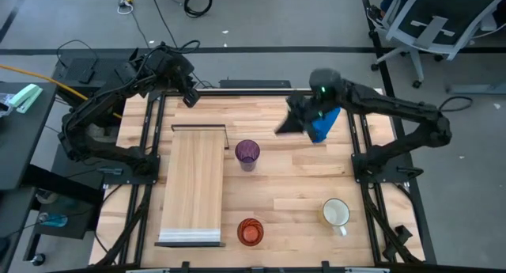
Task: Stack small to large cups/mugs on shelf
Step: Move the yellow mug to the center of the table
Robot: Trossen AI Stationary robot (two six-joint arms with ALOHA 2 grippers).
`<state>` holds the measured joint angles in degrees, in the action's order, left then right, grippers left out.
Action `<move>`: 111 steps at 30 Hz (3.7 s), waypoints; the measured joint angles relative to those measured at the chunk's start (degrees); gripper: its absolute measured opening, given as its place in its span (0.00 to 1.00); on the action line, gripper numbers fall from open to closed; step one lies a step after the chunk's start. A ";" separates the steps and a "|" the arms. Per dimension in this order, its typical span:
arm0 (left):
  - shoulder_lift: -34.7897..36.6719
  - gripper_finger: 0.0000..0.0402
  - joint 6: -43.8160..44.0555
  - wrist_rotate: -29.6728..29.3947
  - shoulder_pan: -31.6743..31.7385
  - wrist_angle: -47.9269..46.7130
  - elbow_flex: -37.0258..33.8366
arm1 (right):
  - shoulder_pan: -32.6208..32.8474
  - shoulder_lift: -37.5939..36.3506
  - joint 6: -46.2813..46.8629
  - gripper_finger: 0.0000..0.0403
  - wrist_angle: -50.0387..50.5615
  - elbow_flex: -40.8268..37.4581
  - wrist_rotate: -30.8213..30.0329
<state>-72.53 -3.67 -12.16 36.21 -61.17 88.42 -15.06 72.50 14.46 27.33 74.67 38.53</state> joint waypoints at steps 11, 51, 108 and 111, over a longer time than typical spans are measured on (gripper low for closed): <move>0.00 0.25 0.31 0.00 -0.04 -0.63 0.00 | 28.00 -11.21 26.99 0.04 29.70 0.02 -37.96; -0.11 0.23 0.45 0.00 0.00 -0.95 0.00 | 68.24 6.90 97.92 0.24 56.60 -2.56 -44.00; -0.24 0.19 3.47 0.01 -0.04 -2.14 0.00 | 59.12 5.82 78.91 0.05 34.49 -20.49 -39.51; -0.24 0.18 3.47 0.02 -0.06 -2.14 0.00 | 57.68 5.82 75.11 0.05 34.98 -18.59 -40.26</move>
<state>-72.77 -0.21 -12.14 36.15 -63.31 88.42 42.62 78.32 89.57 62.32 56.08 -1.73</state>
